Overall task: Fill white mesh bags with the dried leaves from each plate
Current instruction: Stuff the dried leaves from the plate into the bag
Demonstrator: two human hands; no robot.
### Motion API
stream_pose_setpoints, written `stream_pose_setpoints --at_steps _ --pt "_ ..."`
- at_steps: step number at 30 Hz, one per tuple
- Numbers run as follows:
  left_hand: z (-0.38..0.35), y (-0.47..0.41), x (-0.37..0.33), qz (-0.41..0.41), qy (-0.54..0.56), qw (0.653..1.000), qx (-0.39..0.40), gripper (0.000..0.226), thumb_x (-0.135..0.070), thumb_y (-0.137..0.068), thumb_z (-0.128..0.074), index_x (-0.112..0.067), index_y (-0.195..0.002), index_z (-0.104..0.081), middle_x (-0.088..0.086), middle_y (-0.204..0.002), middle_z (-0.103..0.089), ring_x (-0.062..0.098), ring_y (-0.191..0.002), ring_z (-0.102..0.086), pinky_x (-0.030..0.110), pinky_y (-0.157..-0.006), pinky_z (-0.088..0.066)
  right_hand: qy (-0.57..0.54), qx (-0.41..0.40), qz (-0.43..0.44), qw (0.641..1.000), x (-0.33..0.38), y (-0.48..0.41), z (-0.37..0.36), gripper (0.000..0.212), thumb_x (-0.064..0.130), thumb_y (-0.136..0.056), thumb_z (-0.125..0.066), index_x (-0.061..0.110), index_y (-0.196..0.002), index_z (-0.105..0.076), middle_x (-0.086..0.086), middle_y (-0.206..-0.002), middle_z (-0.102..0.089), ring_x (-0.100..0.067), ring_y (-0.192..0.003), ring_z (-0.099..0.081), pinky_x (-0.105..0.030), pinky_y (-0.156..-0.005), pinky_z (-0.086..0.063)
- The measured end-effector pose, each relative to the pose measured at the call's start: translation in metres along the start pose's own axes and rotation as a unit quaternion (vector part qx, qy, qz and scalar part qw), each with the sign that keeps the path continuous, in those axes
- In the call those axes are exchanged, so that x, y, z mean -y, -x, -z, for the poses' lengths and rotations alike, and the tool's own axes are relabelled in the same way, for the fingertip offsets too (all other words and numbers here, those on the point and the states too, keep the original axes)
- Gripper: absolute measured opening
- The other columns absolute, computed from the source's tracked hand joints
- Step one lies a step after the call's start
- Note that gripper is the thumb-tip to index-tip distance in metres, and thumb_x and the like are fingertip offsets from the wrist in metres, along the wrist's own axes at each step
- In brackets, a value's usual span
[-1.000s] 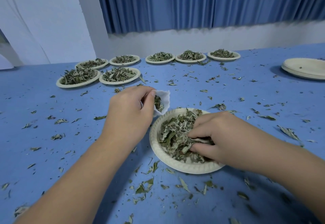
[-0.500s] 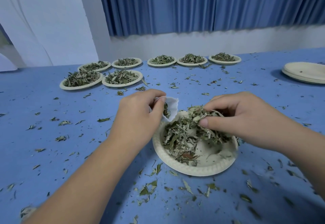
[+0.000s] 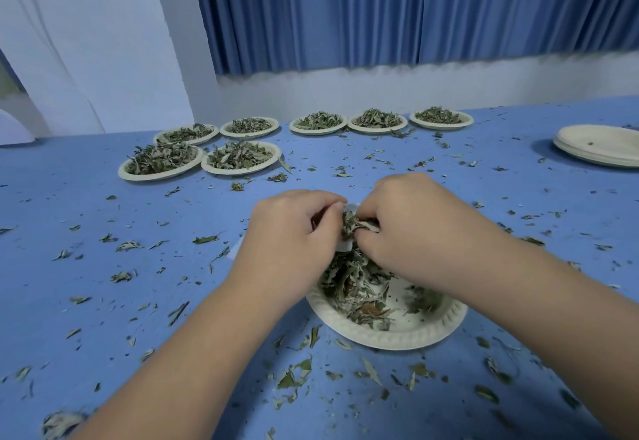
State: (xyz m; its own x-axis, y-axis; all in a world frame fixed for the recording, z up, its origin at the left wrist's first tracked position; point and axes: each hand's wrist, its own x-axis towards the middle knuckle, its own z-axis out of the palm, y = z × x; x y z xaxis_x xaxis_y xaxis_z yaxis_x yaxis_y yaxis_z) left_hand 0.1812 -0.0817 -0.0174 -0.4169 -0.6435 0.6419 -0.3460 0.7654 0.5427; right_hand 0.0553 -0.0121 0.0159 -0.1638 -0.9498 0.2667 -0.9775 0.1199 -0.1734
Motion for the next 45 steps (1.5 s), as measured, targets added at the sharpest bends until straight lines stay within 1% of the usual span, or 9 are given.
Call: stream_pose_setpoints --at_steps 4,8,13,15,19,25,32,38,45 --pt "-0.004 0.002 -0.002 0.01 0.005 1.0 0.029 0.02 -0.011 -0.091 -0.061 -0.018 -0.081 -0.078 -0.004 -0.07 -0.071 0.008 -0.076 -0.059 0.019 -0.067 -0.043 0.035 -0.007 0.006 0.999 0.007 -0.005 -0.002 0.028 0.024 -0.086 -0.054 0.022 -0.061 -0.041 0.0 -0.067 -0.041 -0.013 -0.059 -0.043 -0.027 -0.046 -0.026" --pt "-0.004 0.0 -0.004 0.09 0.072 0.993 0.031 0.027 -0.016 -0.091 -0.059 -0.032 -0.076 -0.075 -0.017 -0.065 -0.069 -0.005 -0.063 -0.061 0.008 -0.055 -0.04 0.026 -0.031 0.015 0.999 0.008 -0.005 -0.005 0.012 0.03 -0.086 -0.057 0.02 -0.079 -0.056 0.004 -0.067 -0.044 -0.016 -0.065 -0.049 -0.024 -0.047 -0.032" --pt "-0.004 0.0 -0.006 0.144 0.129 0.981 0.025 0.031 -0.016 -0.09 -0.06 -0.036 -0.07 -0.072 -0.015 -0.061 -0.069 -0.004 -0.058 -0.063 0.008 -0.052 -0.042 -0.042 -0.07 0.017 0.997 0.002 -0.001 -0.006 0.026 0.041 -0.08 -0.068 0.025 -0.1 -0.068 0.008 -0.079 -0.062 -0.014 -0.082 -0.057 -0.029 -0.067 -0.048" --pt "-0.003 0.0 -0.005 0.161 0.143 0.976 0.02 0.031 -0.018 -0.09 -0.06 -0.037 -0.068 -0.071 -0.016 -0.061 -0.069 -0.004 -0.057 -0.063 0.011 -0.055 -0.045 -0.103 -0.068 0.002 0.992 -0.002 0.003 -0.004 0.027 0.042 -0.076 -0.072 0.03 -0.1 -0.069 0.013 -0.087 -0.066 -0.006 -0.086 -0.058 -0.023 -0.074 -0.048" --pt "-0.004 -0.001 -0.006 0.183 0.172 0.968 0.029 0.032 -0.017 -0.09 -0.061 -0.034 -0.065 -0.071 -0.018 -0.064 -0.07 -0.005 -0.058 -0.063 0.012 -0.055 -0.048 -0.169 -0.095 -0.003 0.981 -0.009 0.008 -0.006 0.011 0.034 -0.073 -0.076 0.029 -0.082 -0.071 0.017 -0.066 -0.061 0.002 -0.07 -0.054 -0.007 -0.066 -0.037" --pt "-0.006 0.001 -0.011 0.188 0.208 0.959 0.038 0.037 -0.013 -0.092 -0.059 -0.029 -0.06 -0.07 -0.017 -0.041 -0.051 -0.005 -0.035 -0.044 0.006 -0.039 -0.029 -0.129 -0.085 0.035 0.987 -0.008 0.004 -0.01 0.01 0.024 -0.082 -0.07 0.026 -0.089 -0.076 0.005 -0.087 -0.064 -0.01 -0.085 -0.057 -0.025 -0.078 -0.043" --pt "-0.006 0.001 -0.006 0.2 0.224 0.953 0.026 0.027 -0.019 -0.093 -0.06 -0.028 -0.07 -0.072 -0.016 -0.039 -0.047 -0.003 -0.034 -0.041 0.01 -0.039 -0.03 -0.189 -0.095 0.023 0.977 -0.017 0.007 -0.011 0.02 0.023 -0.083 -0.072 0.033 -0.1 -0.073 0.019 -0.082 -0.059 0.007 -0.078 -0.051 0.001 -0.071 -0.033" --pt "-0.007 0.002 -0.008 0.204 0.245 0.947 0.034 0.027 -0.019 -0.092 -0.06 -0.025 -0.071 -0.075 -0.013 -0.05 -0.059 -0.002 -0.039 -0.046 0.01 -0.042 -0.033 -0.208 -0.151 0.031 0.966 -0.011 0.007 -0.015 0.015 0.018 -0.075 -0.076 0.03 -0.075 -0.067 0.014 -0.058 -0.059 0.001 -0.07 -0.057 -0.014 -0.058 -0.042" --pt "-0.004 0.0 -0.009 0.245 0.315 0.916 0.018 0.023 -0.016 -0.093 -0.061 -0.019 -0.076 -0.076 0.005 -0.069 -0.068 0.016 -0.061 -0.064 0.018 -0.051 -0.047 -0.251 -0.119 0.065 0.958 -0.016 0.007 -0.009 0.018 0.017 -0.081 -0.074 0.029 -0.093 -0.076 0.014 -0.083 -0.067 0.003 -0.078 -0.057 -0.006 -0.07 -0.039"
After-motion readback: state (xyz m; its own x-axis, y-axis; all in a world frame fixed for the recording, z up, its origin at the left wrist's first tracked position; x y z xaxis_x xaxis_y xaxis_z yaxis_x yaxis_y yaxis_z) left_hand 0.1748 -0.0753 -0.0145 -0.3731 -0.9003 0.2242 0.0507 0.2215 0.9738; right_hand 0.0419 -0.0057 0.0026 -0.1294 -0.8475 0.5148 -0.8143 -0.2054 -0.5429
